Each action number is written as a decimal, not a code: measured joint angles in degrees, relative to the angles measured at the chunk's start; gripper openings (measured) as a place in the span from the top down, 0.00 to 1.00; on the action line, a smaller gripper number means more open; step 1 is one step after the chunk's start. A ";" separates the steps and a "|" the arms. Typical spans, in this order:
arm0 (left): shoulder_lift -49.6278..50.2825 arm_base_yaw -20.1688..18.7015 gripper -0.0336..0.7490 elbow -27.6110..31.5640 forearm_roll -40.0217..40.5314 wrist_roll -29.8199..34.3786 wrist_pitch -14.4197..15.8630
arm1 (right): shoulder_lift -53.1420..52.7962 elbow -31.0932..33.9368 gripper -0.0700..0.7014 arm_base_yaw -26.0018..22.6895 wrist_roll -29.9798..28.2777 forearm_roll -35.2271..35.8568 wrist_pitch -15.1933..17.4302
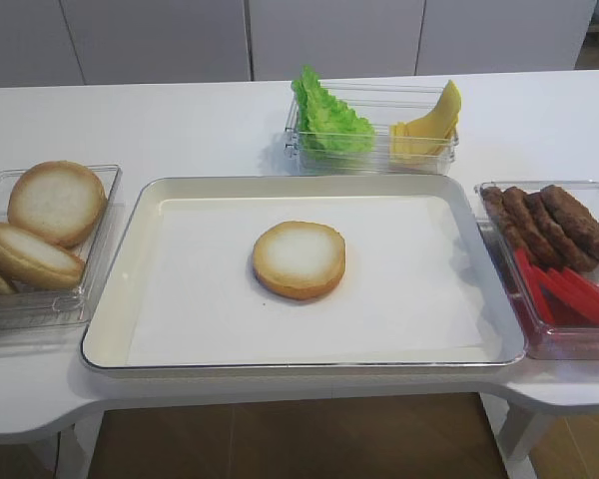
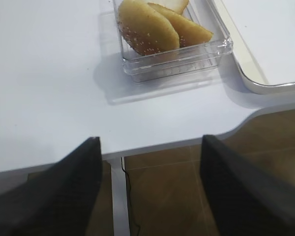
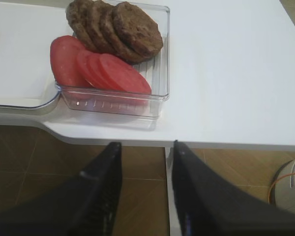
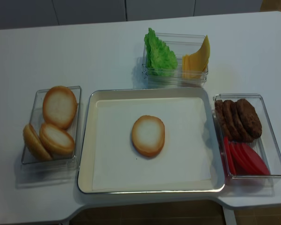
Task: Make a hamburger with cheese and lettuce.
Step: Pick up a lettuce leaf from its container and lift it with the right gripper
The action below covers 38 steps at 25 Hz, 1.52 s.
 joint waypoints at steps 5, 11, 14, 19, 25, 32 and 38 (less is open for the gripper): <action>0.00 0.00 0.36 0.00 0.00 0.00 0.00 | 0.00 0.00 0.55 0.00 0.00 0.00 0.00; 0.00 0.00 0.36 0.00 0.00 0.00 0.00 | 0.00 -1.49 0.51 0.00 5.85 -0.79 -2.69; 0.00 0.00 0.36 0.00 0.00 0.00 0.00 | 0.31 -3.75 0.46 0.00 7.80 1.66 -5.40; 0.00 0.00 0.36 0.00 0.00 0.00 0.00 | 7.71 -5.78 0.42 0.00 6.55 9.56 -8.30; 0.00 0.00 0.36 0.00 0.00 0.00 0.00 | 19.17 -5.78 0.42 0.00 3.80 17.48 -16.35; 0.00 0.00 0.36 0.00 0.00 0.00 0.00 | 31.65 -5.78 0.42 0.00 -0.77 26.29 -23.29; 0.00 0.00 0.36 0.00 0.00 0.00 0.00 | 44.12 -10.72 0.42 0.00 -5.16 29.19 -25.26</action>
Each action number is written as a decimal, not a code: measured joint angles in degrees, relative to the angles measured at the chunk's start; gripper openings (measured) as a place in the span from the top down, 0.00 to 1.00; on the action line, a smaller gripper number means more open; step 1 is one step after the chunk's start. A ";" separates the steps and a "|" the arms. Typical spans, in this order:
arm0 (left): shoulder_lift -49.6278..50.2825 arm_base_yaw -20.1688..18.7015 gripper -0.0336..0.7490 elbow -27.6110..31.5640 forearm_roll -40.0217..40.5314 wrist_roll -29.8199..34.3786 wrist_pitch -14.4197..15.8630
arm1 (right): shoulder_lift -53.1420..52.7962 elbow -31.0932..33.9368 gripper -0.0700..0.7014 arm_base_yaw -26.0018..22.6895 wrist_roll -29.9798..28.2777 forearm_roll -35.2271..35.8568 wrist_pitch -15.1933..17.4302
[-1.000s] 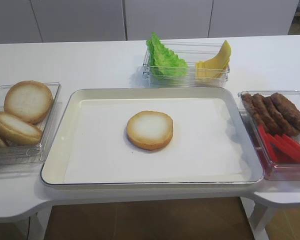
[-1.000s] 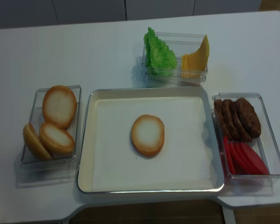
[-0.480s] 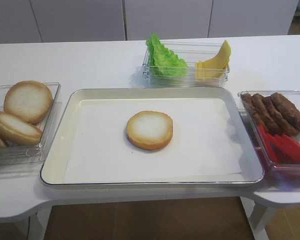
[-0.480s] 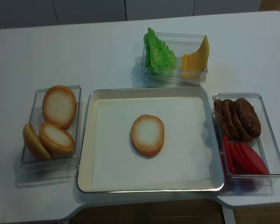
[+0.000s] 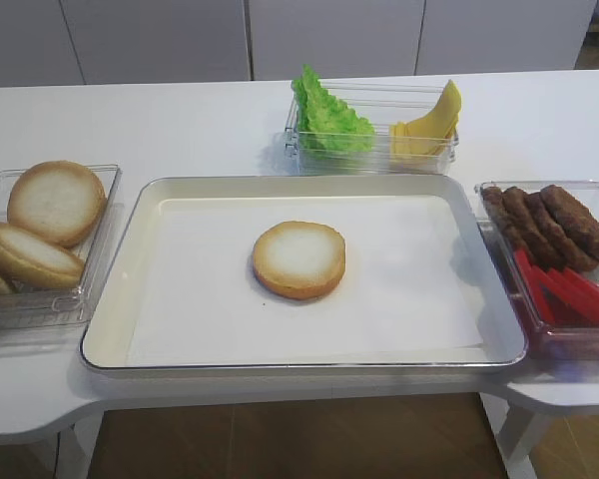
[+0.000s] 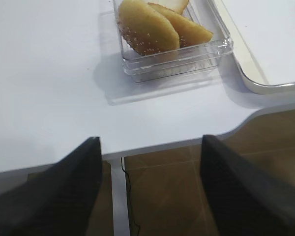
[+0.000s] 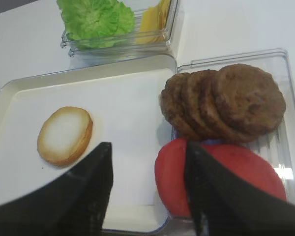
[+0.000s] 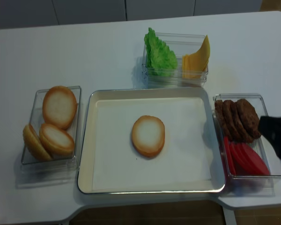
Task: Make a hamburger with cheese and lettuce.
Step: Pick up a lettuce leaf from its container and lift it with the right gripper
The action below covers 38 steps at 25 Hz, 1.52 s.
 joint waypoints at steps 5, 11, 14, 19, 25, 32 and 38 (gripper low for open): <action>0.00 0.00 0.36 0.00 0.00 0.00 0.00 | 11.87 -9.28 0.42 0.00 -3.33 2.02 0.39; 0.00 0.00 0.36 0.00 0.00 0.00 0.00 | 26.09 -23.04 0.42 5.13 -5.87 3.26 1.32; 0.00 0.00 0.36 0.00 0.00 0.00 0.00 | 33.71 -29.99 0.42 9.76 -5.96 2.14 1.41; 0.00 0.00 0.36 0.00 0.00 0.00 0.00 | 45.99 -41.32 0.42 14.08 -3.95 0.05 1.68; 0.00 0.00 0.36 0.00 0.00 0.00 0.00 | 59.49 -54.15 0.42 15.90 -3.72 -0.53 1.68; 0.00 0.00 0.36 0.00 0.00 0.00 0.00 | 69.84 -64.24 0.42 16.04 -3.59 -0.43 1.68; 0.00 0.00 0.36 0.00 0.00 0.00 0.00 | 73.39 -67.12 0.42 17.87 -5.43 -0.09 0.98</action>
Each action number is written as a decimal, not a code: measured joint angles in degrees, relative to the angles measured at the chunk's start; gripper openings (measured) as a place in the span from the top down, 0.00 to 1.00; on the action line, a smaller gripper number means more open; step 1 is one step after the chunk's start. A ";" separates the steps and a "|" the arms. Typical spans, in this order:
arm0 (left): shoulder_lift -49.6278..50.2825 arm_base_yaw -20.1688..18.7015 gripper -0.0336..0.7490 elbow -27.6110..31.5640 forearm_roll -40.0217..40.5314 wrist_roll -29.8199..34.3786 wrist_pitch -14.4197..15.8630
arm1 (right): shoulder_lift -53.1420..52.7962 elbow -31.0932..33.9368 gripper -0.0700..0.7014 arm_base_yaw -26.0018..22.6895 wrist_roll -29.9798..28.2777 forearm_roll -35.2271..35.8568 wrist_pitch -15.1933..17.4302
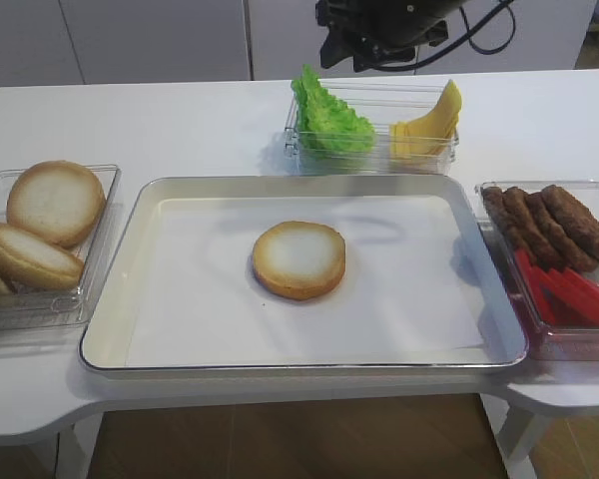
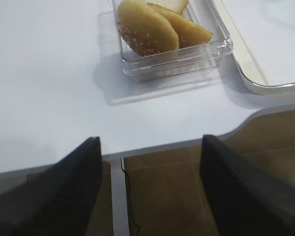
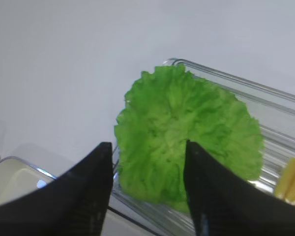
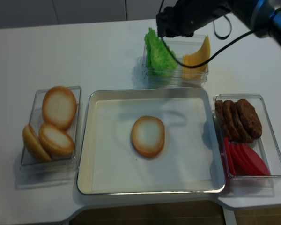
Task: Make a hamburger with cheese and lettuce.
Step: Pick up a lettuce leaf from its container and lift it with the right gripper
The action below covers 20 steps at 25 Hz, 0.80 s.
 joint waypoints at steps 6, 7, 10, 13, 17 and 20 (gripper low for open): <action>0.00 0.00 0.36 0.00 0.00 0.00 0.00 | 2.31 -0.37 0.42 3.07 -1.99 0.01 -3.84; 0.00 0.00 0.36 0.00 0.00 0.00 0.00 | 2.52 -0.37 0.42 3.19 -2.14 0.03 -4.62; 0.00 0.00 0.36 0.00 0.00 0.00 0.00 | 3.14 -0.37 0.42 3.43 -2.37 -0.06 -7.27; 0.00 0.00 0.36 0.00 0.00 0.00 0.00 | 3.78 -0.37 0.42 3.43 -2.37 -0.20 -9.17; 0.00 0.00 0.36 0.00 0.00 0.00 0.00 | 5.16 -0.37 0.42 3.43 -2.37 -0.33 -10.95; 0.00 0.00 0.36 0.00 0.00 0.00 0.00 | 6.09 -0.37 0.42 3.43 -2.37 -0.33 -11.88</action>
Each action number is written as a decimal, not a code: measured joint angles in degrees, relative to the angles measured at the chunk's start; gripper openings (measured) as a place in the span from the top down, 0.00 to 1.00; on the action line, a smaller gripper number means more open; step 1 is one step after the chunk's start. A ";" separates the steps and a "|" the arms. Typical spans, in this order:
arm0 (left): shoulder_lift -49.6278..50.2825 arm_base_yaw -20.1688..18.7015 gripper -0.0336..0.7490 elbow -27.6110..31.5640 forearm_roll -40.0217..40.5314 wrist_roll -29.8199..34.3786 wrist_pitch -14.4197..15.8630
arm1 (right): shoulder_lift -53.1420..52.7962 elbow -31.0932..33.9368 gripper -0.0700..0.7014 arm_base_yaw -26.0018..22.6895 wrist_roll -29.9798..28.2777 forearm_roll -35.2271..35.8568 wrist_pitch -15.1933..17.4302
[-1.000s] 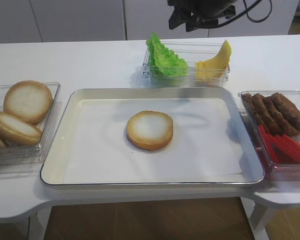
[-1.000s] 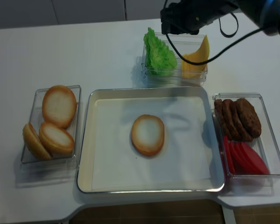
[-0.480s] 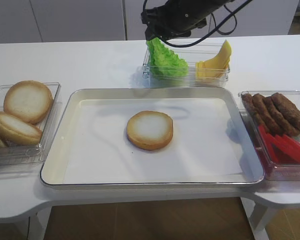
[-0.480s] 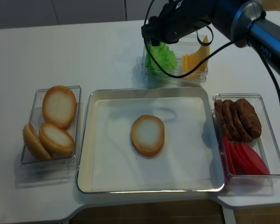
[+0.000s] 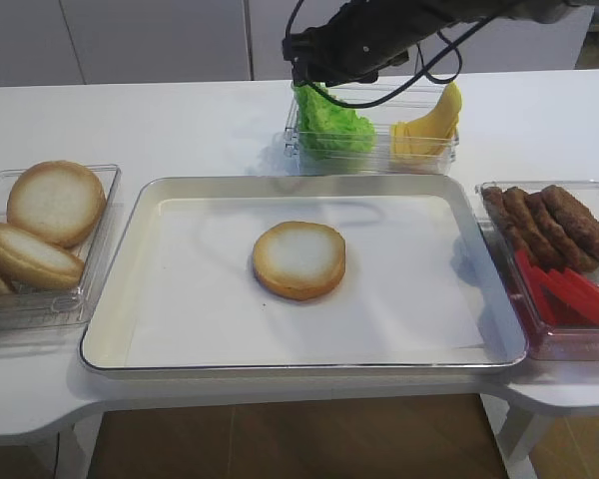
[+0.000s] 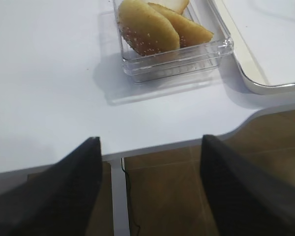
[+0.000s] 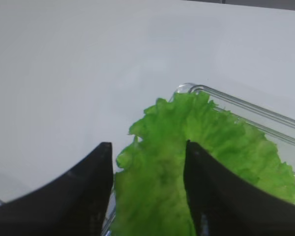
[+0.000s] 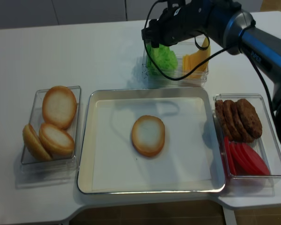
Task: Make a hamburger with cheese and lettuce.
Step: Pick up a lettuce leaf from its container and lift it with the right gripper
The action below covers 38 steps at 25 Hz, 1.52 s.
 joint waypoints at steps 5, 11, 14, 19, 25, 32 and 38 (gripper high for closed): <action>0.00 0.00 0.36 0.00 0.00 0.00 0.00 | 0.43 0.00 0.42 0.00 -0.06 0.00 -1.01; 0.00 0.00 0.36 0.00 0.00 0.00 0.00 | 1.03 -0.03 0.47 0.00 -0.06 -0.09 -1.78; 0.00 0.00 0.36 0.00 0.00 0.00 0.00 | 1.05 -0.03 0.51 0.00 -0.06 -0.24 -1.91; 0.00 0.00 0.36 0.00 0.00 0.00 0.00 | 1.45 -0.03 0.52 0.00 -0.06 -0.24 -2.27; 0.00 0.00 0.36 0.00 0.00 0.00 0.00 | 1.66 -0.03 0.65 0.00 -0.06 0.14 -2.31; 0.00 0.00 0.36 0.00 0.00 0.00 0.00 | 1.66 -0.03 0.69 0.00 -0.06 0.14 -2.21; 0.00 0.00 0.36 0.00 0.00 0.00 0.00 | 1.08 -0.03 0.69 0.00 -0.06 0.14 -1.97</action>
